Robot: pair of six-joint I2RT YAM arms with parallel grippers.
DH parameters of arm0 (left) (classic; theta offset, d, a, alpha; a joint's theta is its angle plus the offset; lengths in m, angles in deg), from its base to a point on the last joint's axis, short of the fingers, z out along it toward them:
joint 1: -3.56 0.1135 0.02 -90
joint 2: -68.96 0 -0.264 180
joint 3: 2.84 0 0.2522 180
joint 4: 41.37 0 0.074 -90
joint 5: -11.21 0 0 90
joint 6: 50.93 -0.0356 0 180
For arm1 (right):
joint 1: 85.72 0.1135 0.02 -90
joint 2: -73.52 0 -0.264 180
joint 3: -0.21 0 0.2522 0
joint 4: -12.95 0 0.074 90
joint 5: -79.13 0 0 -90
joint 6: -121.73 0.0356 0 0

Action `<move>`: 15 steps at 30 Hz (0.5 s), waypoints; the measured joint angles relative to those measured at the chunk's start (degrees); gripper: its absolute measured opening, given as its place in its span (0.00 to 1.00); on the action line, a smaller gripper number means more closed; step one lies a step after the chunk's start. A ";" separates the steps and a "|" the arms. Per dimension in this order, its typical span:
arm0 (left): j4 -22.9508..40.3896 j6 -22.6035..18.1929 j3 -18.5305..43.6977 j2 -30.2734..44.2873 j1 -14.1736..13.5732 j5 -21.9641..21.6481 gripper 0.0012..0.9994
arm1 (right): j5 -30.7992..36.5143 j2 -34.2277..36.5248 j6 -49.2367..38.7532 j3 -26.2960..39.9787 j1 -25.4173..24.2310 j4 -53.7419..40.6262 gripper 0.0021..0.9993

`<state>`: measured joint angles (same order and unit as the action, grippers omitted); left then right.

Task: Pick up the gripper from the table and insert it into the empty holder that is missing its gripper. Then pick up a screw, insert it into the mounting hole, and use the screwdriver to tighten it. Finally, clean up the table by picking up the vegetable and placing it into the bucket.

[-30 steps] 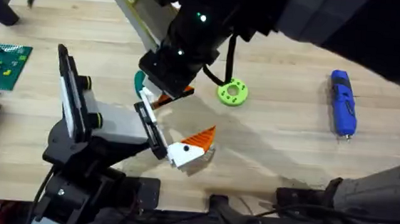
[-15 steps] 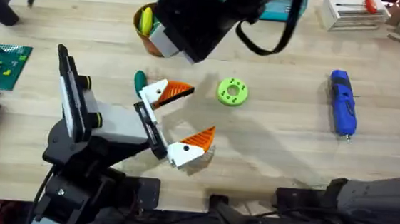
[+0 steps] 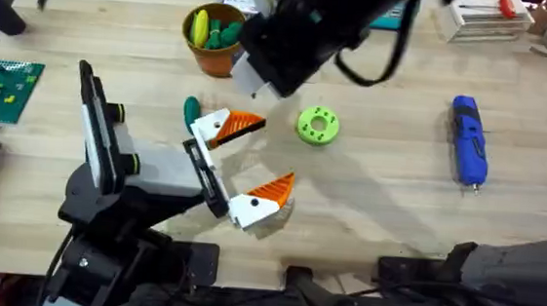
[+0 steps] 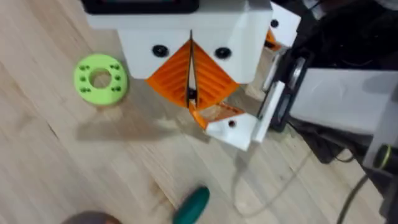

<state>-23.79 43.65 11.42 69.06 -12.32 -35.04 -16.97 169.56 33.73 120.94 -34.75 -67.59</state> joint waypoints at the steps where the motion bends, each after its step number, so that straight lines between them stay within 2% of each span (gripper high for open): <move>1: 0.00 0.00 0.00 0.00 0.00 0.01 0.99 | -0.86 -0.03 0.10 -1.37 -0.09 2.04 0.00; 7: 0.00 0.00 0.00 0.00 0.00 0.01 0.99 | -5.52 0.06 1.06 -9.95 0.22 14.53 0.00; 15: 0.01 0.23 0.00 0.00 0.00 0.00 0.99 | -7.54 0.18 1.23 -12.65 0.95 16.94 0.00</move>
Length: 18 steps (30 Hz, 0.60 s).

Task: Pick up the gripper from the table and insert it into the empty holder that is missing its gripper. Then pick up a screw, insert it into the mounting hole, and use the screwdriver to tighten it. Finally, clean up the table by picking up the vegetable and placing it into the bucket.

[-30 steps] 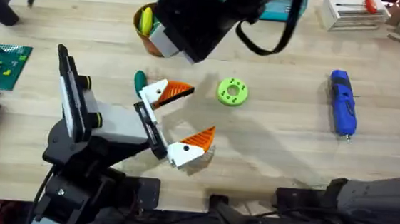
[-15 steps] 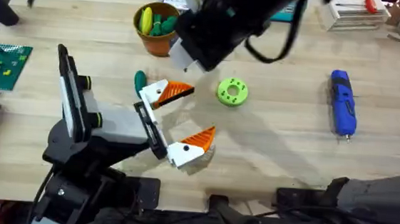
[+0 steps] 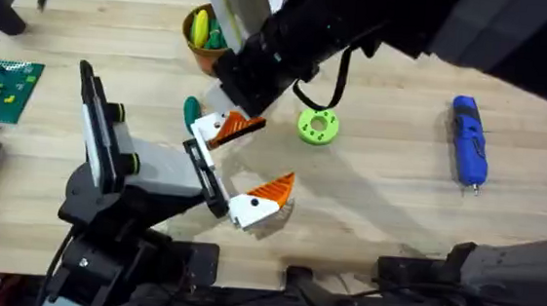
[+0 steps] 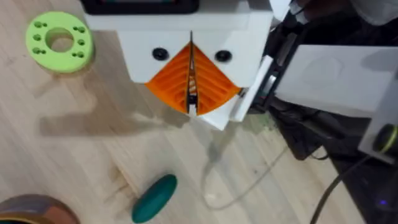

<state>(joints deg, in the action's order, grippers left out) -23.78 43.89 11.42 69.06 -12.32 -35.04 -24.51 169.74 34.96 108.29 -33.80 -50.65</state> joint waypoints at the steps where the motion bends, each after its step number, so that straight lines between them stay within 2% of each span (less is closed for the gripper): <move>1: -0.01 -0.01 0.00 0.00 0.00 0.00 0.99 | -1.79 0.00 -0.01 -0.02 0.85 0.29 0.00; 7: -0.01 -0.01 0.00 0.00 0.00 0.00 0.99 | -3.83 0.00 -0.64 -0.04 2.38 0.36 0.01; 18: 0.01 0.23 0.00 0.00 0.00 0.01 0.99 | -0.98 -0.01 -2.75 -0.04 2.38 -0.27 0.00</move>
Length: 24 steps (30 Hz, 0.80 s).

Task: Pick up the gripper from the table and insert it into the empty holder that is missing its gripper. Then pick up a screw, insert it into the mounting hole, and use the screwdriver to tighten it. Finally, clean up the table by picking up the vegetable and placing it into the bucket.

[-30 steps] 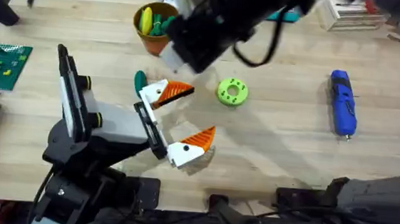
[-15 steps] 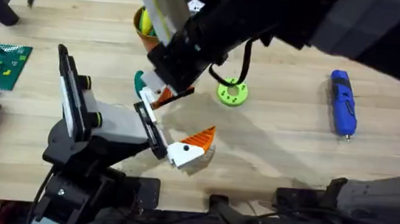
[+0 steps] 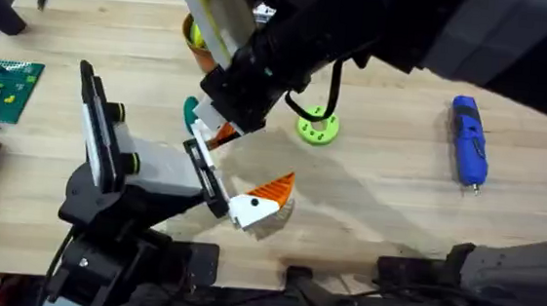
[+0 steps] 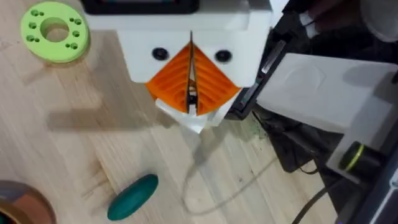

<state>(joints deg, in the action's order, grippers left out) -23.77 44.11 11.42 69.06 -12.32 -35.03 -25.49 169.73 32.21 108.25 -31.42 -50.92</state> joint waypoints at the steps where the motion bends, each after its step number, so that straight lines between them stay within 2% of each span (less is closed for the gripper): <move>1: 0.00 0.01 0.00 0.00 0.00 0.01 0.99 | 0.04 -0.01 -0.27 0.00 0.00 0.00 0.00; 24: -0.02 -0.04 0.00 0.00 0.00 -0.01 0.99 | 2.63 -1.54 -1.86 -0.83 1.00 -0.30 0.00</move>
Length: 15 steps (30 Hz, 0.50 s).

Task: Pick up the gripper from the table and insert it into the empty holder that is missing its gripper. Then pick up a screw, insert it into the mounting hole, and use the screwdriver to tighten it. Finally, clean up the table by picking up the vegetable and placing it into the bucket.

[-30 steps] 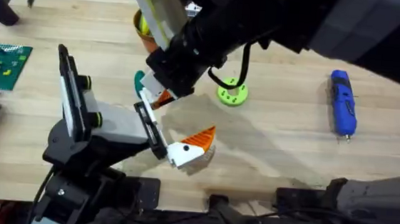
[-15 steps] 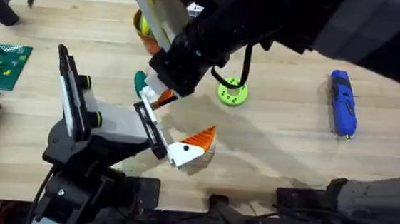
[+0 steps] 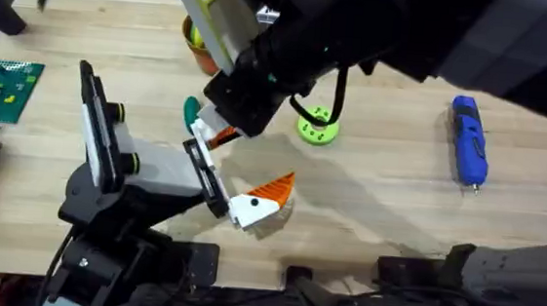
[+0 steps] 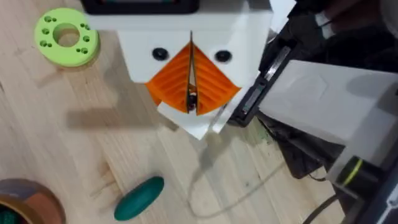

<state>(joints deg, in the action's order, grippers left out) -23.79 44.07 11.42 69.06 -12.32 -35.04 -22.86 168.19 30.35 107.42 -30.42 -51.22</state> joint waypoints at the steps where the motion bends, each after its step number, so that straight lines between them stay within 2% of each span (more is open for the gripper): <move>1: 0.00 0.00 0.00 0.00 0.00 0.01 0.99 | 0.01 0.00 -0.01 -0.18 0.06 0.19 0.00; 15: 0.00 0.00 0.00 0.00 0.00 0.01 0.99 | 0.39 0.00 -0.61 -0.31 0.13 0.80 0.01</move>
<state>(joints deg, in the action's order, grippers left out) -23.79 44.07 11.42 69.06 -12.32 -35.03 -22.46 168.19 29.74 107.11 -30.28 -50.42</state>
